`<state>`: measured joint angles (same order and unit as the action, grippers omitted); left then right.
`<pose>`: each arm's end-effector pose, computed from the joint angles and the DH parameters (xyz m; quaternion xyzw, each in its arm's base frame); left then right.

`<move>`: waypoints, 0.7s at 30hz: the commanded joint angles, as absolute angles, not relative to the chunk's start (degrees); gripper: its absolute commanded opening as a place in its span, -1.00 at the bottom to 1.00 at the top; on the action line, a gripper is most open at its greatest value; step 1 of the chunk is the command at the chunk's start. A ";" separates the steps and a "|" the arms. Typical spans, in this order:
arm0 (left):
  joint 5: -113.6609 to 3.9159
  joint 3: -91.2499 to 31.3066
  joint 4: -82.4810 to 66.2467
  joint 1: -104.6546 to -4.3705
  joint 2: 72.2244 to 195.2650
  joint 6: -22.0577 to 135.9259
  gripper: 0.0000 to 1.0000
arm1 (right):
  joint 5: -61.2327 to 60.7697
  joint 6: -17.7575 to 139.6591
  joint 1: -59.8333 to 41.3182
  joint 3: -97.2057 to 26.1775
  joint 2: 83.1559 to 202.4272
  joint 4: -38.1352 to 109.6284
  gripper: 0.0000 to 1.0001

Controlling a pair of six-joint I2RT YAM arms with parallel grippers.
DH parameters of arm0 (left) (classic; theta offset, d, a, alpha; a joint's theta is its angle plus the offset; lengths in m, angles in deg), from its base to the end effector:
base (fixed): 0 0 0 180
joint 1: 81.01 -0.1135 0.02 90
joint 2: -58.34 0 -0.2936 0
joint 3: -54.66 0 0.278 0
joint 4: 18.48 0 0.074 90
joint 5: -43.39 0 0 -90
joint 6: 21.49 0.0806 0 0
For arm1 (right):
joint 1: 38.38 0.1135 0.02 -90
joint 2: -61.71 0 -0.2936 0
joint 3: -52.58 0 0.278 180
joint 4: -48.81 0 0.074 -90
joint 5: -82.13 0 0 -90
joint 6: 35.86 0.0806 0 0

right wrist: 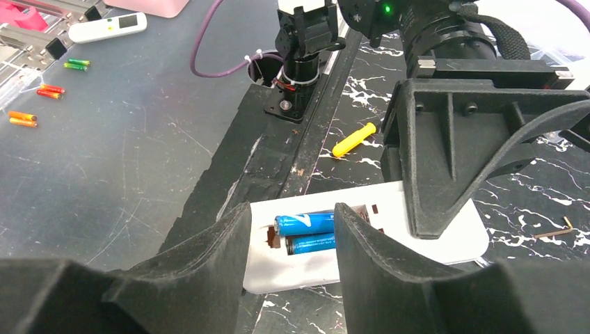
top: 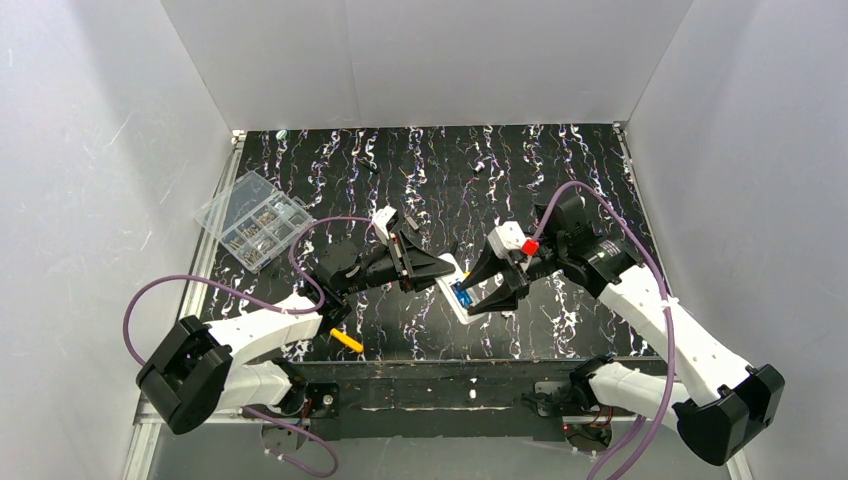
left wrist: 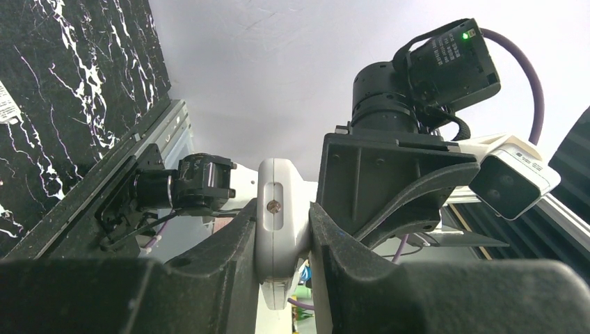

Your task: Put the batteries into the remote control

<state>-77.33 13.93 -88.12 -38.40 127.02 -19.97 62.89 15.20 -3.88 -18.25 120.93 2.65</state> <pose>0.1678 -0.2103 0.3520 0.0688 0.4576 -0.8458 0.2656 0.1422 0.1901 0.3647 -0.6474 0.4175 0.4974 0.3989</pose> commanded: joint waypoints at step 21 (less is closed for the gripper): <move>-79.91 9.86 -94.34 -38.17 125.50 -19.97 -1.00 | 63.41 16.30 -4.14 -18.92 124.63 4.33 -0.10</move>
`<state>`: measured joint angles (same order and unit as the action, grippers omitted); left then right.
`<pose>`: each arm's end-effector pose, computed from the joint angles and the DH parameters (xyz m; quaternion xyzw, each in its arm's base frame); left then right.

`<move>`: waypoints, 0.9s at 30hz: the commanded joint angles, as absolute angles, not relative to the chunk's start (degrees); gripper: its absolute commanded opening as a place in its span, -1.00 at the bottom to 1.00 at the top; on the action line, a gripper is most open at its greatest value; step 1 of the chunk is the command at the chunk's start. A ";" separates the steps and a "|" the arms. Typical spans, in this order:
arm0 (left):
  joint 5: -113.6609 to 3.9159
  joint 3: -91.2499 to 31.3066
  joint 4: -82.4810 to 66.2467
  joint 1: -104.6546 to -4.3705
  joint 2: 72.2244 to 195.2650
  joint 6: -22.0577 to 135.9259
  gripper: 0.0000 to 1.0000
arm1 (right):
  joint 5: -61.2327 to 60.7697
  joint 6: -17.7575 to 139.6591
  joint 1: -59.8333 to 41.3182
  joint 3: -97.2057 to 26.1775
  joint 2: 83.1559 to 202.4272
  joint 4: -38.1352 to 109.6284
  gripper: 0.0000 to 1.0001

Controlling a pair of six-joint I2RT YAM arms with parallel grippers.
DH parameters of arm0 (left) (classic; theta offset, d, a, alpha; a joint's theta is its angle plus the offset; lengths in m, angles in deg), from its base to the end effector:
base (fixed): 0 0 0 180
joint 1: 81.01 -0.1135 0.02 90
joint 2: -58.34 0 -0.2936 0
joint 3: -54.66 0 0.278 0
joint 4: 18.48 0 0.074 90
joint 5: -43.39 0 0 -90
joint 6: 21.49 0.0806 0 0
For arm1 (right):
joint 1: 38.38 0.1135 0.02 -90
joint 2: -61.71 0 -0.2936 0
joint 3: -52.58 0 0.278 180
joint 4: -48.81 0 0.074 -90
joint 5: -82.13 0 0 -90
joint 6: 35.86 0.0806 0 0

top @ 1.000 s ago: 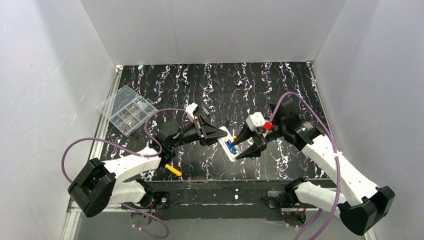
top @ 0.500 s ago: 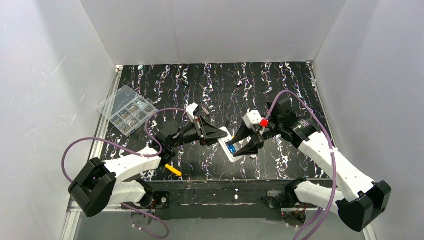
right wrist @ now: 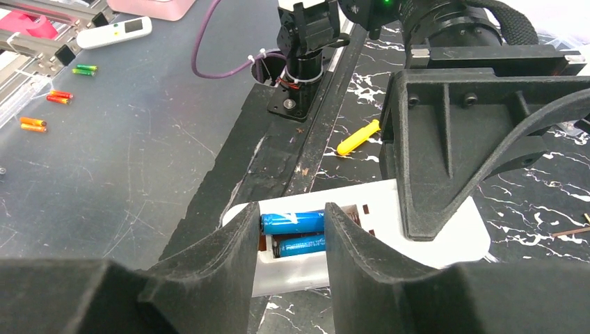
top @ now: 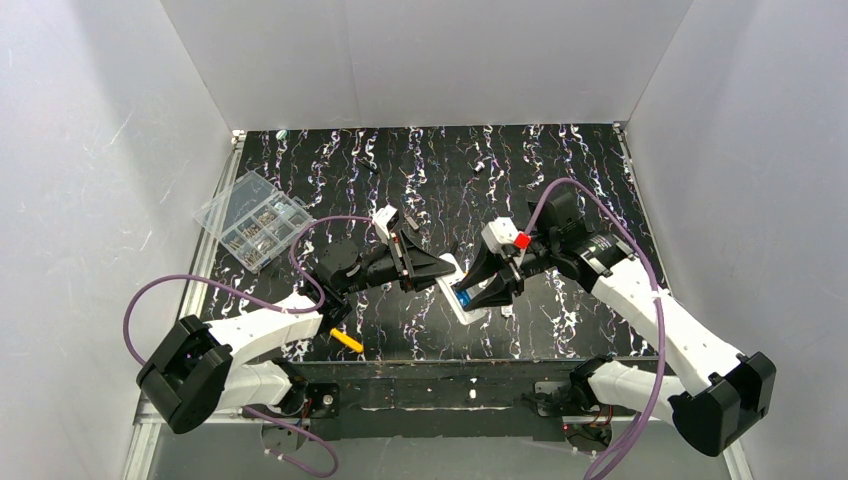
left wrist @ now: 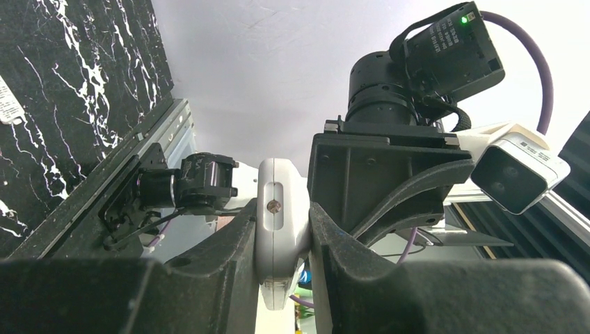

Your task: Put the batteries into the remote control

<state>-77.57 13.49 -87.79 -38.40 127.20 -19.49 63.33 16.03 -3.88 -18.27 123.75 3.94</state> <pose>0.1686 -0.2115 0.3532 0.0723 0.4583 -0.8444 0.2679 0.1528 0.1976 0.3566 -0.6418 0.4277 0.5069 0.3849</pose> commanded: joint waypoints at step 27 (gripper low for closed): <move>-79.74 8.37 -94.33 -38.21 125.32 -20.34 -1.00 | 54.86 14.22 -4.09 -19.64 128.05 1.21 -0.50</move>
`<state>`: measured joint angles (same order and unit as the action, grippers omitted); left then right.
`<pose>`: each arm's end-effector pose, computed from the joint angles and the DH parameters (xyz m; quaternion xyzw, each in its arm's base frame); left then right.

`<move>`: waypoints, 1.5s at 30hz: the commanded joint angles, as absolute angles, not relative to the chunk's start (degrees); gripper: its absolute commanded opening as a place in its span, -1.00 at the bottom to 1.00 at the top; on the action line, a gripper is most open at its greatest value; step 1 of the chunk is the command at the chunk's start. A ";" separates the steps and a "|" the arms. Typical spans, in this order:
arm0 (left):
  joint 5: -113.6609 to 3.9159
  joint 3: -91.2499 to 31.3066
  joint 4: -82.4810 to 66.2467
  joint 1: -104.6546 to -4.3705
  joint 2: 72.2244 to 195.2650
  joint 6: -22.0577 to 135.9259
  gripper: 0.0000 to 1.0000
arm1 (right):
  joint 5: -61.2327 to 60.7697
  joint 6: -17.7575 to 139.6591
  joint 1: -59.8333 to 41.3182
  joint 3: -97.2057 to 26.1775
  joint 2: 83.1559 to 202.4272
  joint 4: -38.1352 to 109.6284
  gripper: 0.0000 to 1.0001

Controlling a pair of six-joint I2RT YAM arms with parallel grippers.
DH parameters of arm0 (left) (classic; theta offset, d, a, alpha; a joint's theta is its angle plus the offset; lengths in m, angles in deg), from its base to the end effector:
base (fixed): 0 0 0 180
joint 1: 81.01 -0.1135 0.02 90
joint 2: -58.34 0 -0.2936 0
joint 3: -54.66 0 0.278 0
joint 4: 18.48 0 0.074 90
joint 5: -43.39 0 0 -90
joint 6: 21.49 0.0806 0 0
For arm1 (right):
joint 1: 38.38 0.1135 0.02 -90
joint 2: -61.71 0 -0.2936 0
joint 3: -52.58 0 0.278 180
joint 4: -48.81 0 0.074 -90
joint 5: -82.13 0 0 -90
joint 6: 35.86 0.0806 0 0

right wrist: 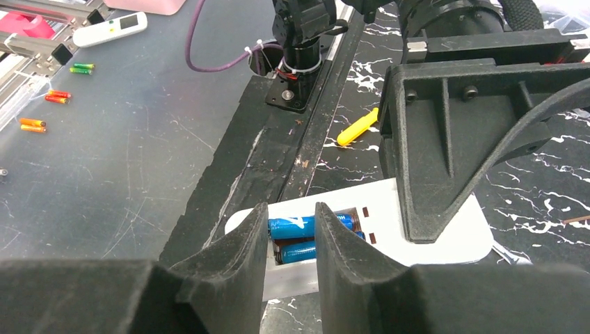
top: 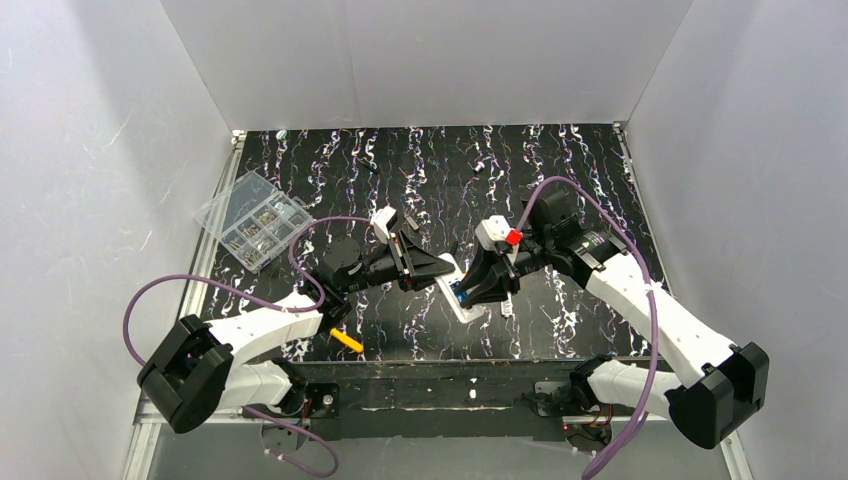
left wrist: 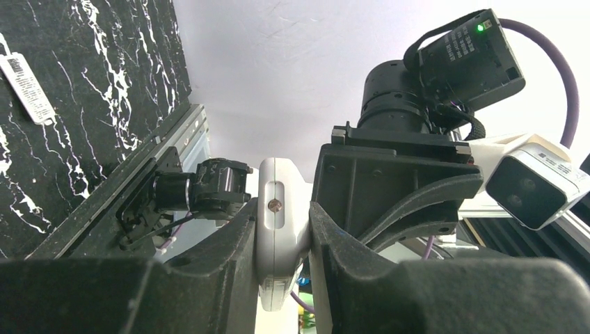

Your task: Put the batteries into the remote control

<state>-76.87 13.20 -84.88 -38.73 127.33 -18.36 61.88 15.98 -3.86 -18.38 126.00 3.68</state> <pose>0.1747 -0.2138 0.3492 0.0598 0.4748 -0.8348 0.2721 0.1619 0.2031 0.3469 -0.6380 0.4478 0.5033 0.3729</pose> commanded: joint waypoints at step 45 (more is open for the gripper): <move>-79.10 7.65 -94.43 -38.20 124.62 -21.06 -1.00 | 49.56 22.21 -3.49 -21.58 123.96 9.87 -0.67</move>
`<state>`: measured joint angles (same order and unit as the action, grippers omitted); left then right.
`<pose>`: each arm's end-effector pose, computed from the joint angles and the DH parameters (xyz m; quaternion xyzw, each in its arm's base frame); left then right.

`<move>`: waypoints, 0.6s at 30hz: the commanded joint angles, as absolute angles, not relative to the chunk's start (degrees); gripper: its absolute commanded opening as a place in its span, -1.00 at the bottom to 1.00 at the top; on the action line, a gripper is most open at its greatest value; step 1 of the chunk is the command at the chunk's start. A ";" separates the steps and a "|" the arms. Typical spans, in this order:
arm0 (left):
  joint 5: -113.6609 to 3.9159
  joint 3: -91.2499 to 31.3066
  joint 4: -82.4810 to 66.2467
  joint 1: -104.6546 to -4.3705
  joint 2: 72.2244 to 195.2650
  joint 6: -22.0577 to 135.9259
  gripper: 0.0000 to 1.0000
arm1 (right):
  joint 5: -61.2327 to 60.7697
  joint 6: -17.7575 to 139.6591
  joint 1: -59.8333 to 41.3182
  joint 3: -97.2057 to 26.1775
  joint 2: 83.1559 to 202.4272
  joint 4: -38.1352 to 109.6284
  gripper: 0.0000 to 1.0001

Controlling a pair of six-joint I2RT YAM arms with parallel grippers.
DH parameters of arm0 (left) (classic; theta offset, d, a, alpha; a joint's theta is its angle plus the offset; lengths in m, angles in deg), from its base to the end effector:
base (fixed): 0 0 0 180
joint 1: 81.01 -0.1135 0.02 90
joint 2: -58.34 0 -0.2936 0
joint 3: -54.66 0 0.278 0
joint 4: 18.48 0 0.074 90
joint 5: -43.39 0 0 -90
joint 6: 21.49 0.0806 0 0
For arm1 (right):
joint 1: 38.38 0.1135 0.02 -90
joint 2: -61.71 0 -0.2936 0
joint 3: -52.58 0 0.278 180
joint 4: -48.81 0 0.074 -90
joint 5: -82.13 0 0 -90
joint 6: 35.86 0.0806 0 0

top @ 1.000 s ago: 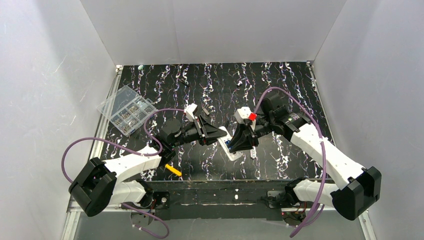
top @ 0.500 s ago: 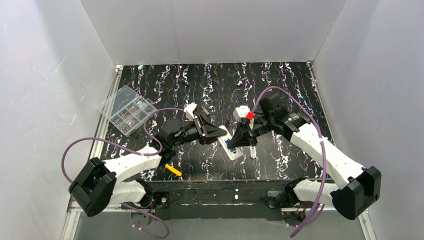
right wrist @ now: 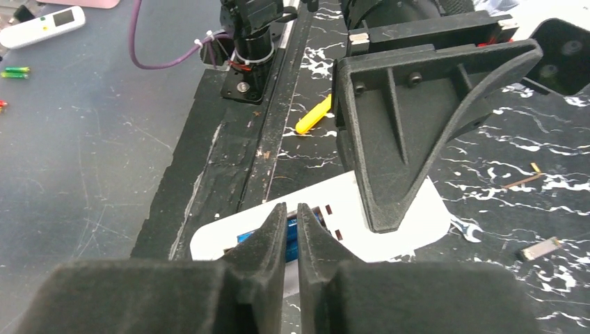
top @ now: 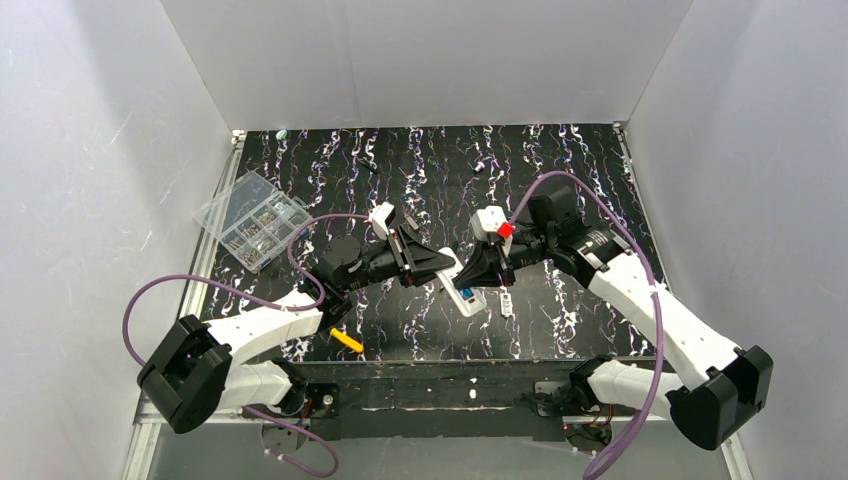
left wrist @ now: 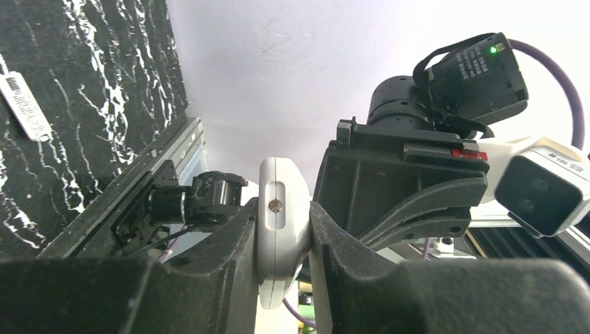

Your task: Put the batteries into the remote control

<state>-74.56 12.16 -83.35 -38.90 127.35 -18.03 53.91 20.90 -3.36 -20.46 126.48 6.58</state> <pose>0.1805 -0.2141 0.3536 0.0415 0.4735 -0.8328 0.2837 0.1746 0.2091 0.3565 -0.6247 0.4918 0.4594 0.3961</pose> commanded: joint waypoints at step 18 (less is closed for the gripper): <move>-79.63 7.76 -94.34 -38.21 125.84 -20.61 -1.00 | 52.06 29.23 -3.49 -20.72 112.93 20.06 -0.08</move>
<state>-77.33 10.63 -88.10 -38.45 127.33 -20.48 51.63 27.24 -3.40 -20.46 115.12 15.06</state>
